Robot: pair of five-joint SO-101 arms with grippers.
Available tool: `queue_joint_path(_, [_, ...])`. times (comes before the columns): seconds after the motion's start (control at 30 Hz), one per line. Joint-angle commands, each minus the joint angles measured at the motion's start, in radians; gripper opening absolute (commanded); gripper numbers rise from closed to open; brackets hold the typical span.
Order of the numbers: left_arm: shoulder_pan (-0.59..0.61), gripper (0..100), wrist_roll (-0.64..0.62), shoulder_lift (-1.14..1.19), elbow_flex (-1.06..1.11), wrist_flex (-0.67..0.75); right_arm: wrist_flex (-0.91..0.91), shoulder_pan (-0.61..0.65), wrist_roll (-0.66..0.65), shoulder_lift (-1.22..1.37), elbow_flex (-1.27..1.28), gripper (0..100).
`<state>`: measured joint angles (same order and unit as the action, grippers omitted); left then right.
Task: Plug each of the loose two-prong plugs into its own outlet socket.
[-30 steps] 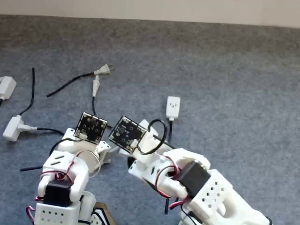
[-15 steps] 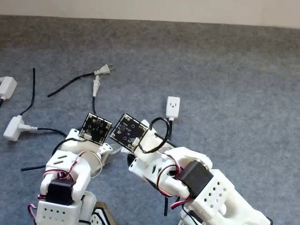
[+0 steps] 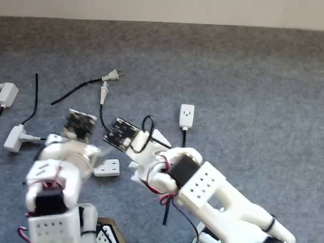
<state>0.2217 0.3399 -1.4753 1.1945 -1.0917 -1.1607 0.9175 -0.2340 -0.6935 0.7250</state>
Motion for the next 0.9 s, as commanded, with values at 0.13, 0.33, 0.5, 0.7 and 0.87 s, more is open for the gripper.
queue_joint_path(0.13, [0.352, 39, 0.014, 0.759, -0.579, -0.008, -0.005, -0.031, 0.098, 0.242, -0.297, 0.5])
queue_joint_path(0.33, [0.599, 39, 0.014, 1.307, -1.052, -0.080, 0.004, -0.116, 0.388, 0.466, -0.479, 0.5])
queue_joint_path(0.5, [0.737, 39, 0.012, 1.644, -1.372, -0.129, -0.015, -0.079, 0.597, 0.607, -0.611, 0.5])
queue_joint_path(0.7, [0.862, 40, 0.014, 1.913, -1.618, -0.117, -0.269, 0.047, 0.769, 0.714, -0.759, 0.5])
queue_joint_path(0.87, [0.920, 40, 0.009, 2.080, -1.776, -0.115, -0.381, 0.058, 0.904, 0.837, -0.923, 0.6])
